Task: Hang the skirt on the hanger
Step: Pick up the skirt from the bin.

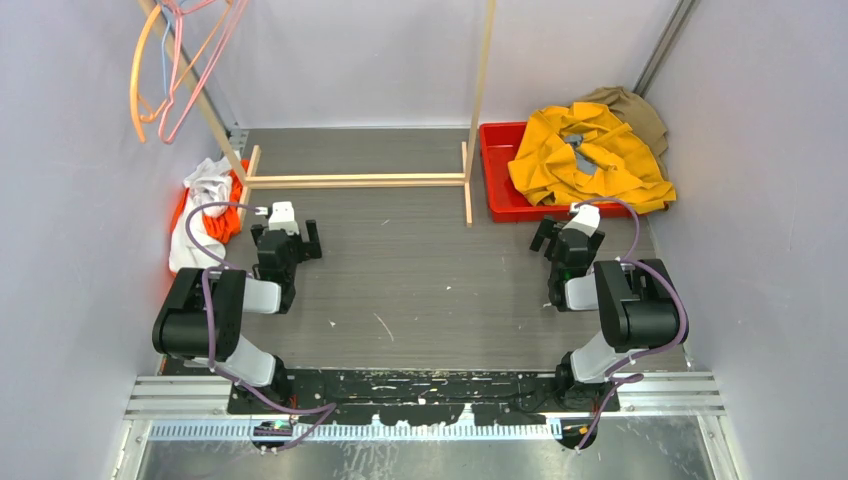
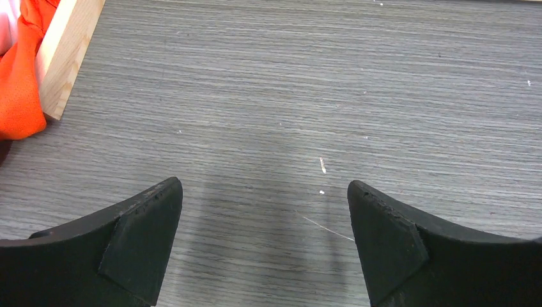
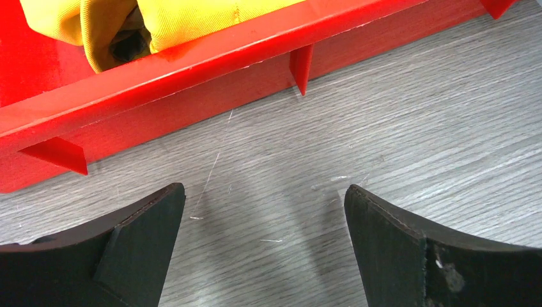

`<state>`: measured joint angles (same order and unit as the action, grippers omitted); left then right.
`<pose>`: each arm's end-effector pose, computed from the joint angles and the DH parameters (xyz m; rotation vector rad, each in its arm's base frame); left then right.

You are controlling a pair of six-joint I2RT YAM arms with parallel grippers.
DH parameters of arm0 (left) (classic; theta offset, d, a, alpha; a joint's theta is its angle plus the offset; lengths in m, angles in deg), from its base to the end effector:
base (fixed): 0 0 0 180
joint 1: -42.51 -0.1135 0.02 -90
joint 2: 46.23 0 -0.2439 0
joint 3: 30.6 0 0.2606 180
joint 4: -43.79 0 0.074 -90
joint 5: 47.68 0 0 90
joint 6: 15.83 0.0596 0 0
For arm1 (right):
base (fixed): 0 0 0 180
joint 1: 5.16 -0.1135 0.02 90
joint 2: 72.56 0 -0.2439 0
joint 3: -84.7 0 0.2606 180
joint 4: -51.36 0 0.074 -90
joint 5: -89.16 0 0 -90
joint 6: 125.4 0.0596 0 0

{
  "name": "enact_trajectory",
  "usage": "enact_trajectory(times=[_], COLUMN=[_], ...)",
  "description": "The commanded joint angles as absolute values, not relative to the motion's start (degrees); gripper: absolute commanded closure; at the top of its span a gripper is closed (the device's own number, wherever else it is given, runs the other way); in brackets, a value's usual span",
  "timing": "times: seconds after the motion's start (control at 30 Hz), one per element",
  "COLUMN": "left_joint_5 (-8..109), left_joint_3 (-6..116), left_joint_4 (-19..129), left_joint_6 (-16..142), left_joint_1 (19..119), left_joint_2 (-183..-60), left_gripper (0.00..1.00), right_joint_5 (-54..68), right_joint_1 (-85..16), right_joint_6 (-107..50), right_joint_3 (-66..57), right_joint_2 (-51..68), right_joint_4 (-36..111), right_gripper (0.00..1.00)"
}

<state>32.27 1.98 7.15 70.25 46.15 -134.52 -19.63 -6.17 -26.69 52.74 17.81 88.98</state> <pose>0.2850 -0.0077 0.0986 -0.1234 1.8951 0.0773 0.2803 -0.0143 0.0891 0.3451 1.8874 -0.2028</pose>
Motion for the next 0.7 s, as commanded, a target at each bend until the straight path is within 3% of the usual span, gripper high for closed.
enact_trajectory(times=[0.0,0.67], left_joint_5=[31.14,31.07], left_joint_3=[2.89,2.89], left_joint_4=[3.33,3.42], left_joint_6=[71.37,71.45], left_joint_1=[46.29,46.34], left_joint_2=[-134.73,-134.53], left_gripper=[0.01,0.01], right_joint_5=[-19.54,-19.56], right_joint_1=[-5.95,-5.92], right_joint_6=[-26.87,-26.76], right_joint_3=[51.20,51.46], right_joint_2=[16.04,15.82], right_joint_4=[90.96,91.42], right_gripper=[0.00,0.00])
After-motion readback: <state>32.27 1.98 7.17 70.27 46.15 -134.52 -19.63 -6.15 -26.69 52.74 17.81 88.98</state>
